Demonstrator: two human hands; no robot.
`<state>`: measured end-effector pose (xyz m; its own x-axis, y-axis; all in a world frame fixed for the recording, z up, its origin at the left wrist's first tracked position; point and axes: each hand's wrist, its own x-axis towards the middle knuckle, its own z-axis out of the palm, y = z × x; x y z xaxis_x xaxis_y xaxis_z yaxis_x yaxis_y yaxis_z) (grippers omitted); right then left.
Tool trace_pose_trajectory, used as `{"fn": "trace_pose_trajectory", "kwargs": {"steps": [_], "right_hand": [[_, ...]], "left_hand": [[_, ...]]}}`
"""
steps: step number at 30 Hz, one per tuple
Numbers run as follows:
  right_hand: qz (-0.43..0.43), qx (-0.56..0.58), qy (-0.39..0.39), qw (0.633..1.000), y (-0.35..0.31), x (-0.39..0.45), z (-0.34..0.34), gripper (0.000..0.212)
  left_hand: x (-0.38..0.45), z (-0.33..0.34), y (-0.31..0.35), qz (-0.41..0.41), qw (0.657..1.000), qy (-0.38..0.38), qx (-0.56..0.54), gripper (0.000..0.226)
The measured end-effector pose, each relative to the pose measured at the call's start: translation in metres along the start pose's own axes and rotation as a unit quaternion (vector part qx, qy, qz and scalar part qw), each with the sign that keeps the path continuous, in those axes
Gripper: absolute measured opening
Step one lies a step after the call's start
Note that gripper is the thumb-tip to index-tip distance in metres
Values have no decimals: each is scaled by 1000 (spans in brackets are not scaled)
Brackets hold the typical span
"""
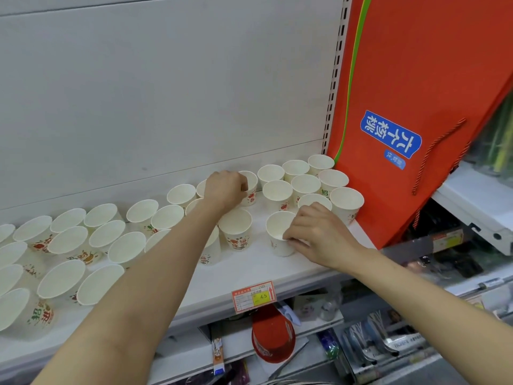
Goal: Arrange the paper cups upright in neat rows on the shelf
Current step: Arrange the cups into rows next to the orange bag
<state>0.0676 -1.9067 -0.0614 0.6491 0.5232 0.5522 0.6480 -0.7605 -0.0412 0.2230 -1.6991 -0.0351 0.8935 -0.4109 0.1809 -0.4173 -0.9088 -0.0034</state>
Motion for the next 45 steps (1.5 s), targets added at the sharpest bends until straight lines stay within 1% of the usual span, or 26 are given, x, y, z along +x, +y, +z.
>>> {"fn": "trace_pose_trajectory", "kwargs": {"steps": [3, 6, 9, 13, 17, 19, 22, 24, 28, 31, 33, 36, 39, 42, 45], "right_hand": [[21, -27, 26, 999, 2, 0, 3, 12], [50, -38, 35, 997, 6, 5, 10, 8], [78, -34, 38, 996, 8, 9, 19, 5], [106, -21, 33, 994, 8, 10, 25, 5], [96, -15, 37, 995, 8, 14, 28, 8], [91, -16, 56, 994, 7, 16, 29, 14], [72, -4, 109, 991, 1, 21, 29, 14], [46, 12, 120, 992, -6, 28, 30, 12], [6, 37, 102, 994, -15, 49, 35, 10], [-3, 48, 89, 995, -15, 71, 35, 8], [-4, 57, 68, 996, -17, 86, 35, 9], [4, 65, 43, 997, -24, 104, 39, 9], [15, 82, 43, 996, -31, 114, 44, 15], [21, 96, 39, 994, -41, 106, 48, 19], [24, 76, 20, 997, -51, 87, 54, 19]], "left_hand": [[4, 1, 2, 11, 1000, 15, 11, 14], [6, 0, -1, 6, 999, 19, 25, 14], [8, 0, -1, -7, 999, 19, 25, 14], [8, 6, 2, -8, 1000, 17, 7, 21], [5, 2, -8, -5, 999, 34, -28, 30], [1, -6, -16, -7, 998, 38, -43, 32], [-10, -17, -27, -21, 996, 62, -53, 27], [-19, -23, -36, -39, 995, 77, -55, 23], [-40, -29, -61, -96, 990, 88, -58, 18], [-51, -30, -79, -148, 983, 87, -66, 16], [-55, -29, -88, -159, 982, 80, -67, 15], [-52, -28, -92, -149, 983, 73, -76, 15], [-41, -31, -89, -127, 985, 60, -100, 12], [-27, -33, -84, -96, 990, 21, -104, 13], [-20, -30, -76, -72, 994, -11, -78, 15]]}}
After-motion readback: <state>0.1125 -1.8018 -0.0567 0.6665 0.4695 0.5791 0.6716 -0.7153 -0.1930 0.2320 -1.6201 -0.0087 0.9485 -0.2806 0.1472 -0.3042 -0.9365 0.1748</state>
